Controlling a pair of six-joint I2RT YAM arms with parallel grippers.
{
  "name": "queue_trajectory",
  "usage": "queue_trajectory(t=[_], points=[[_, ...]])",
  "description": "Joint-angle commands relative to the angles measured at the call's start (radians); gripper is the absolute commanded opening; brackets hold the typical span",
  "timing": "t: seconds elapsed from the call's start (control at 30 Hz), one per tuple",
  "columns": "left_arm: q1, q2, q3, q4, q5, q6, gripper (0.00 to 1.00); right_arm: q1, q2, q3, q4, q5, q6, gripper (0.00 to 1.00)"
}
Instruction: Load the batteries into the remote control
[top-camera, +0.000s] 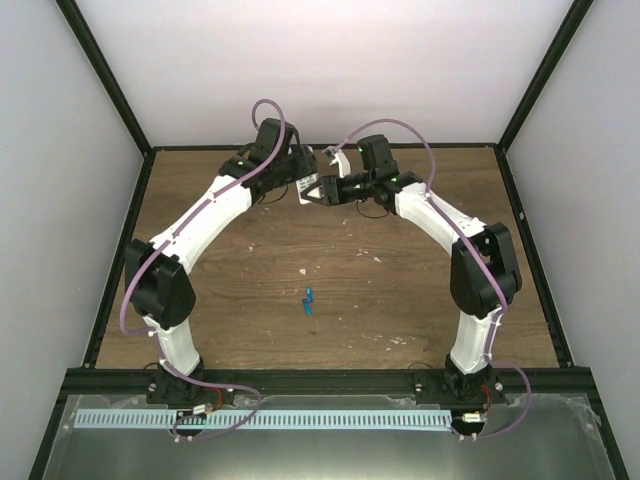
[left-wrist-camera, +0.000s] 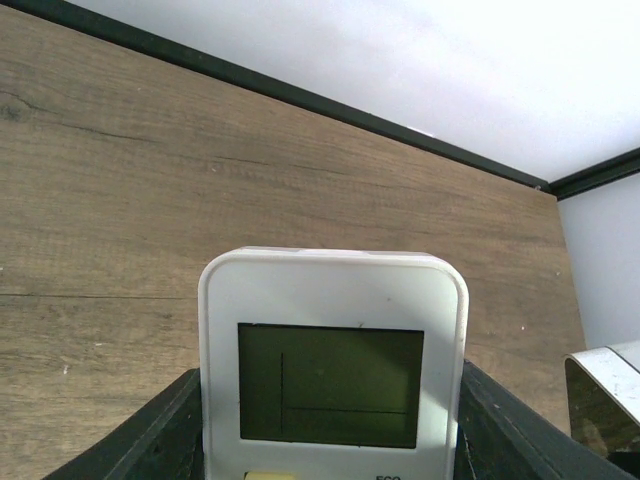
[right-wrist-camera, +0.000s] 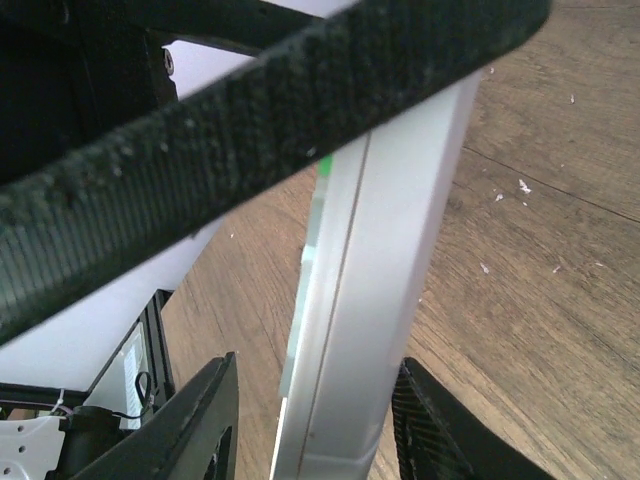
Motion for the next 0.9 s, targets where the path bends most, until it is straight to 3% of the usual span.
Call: queue_trajectory(t=[0.0, 0.7, 0.8, 0.87], points=[[-0.006, -0.018, 0.031, 0.002, -0.026, -0.002, 0.02, 0.009, 0.011, 0.058, -0.012, -0.008, -0.011, 0.37], [-0.015, -0.006, 0.044, -0.006, -0.048, 0.007, 0.06, 0.012, 0.055, 0.119, -0.043, 0.0, -0.006, 0.14], [-0.018, -0.003, 0.041, -0.003, -0.048, 0.011, 0.11, 0.012, 0.058, 0.123, -0.046, 0.007, -0.004, 0.13], [-0.021, -0.004, 0.037, 0.0, -0.048, 0.011, 0.21, 0.014, 0.061, 0.123, -0.047, 0.014, 0.0, 0.13]])
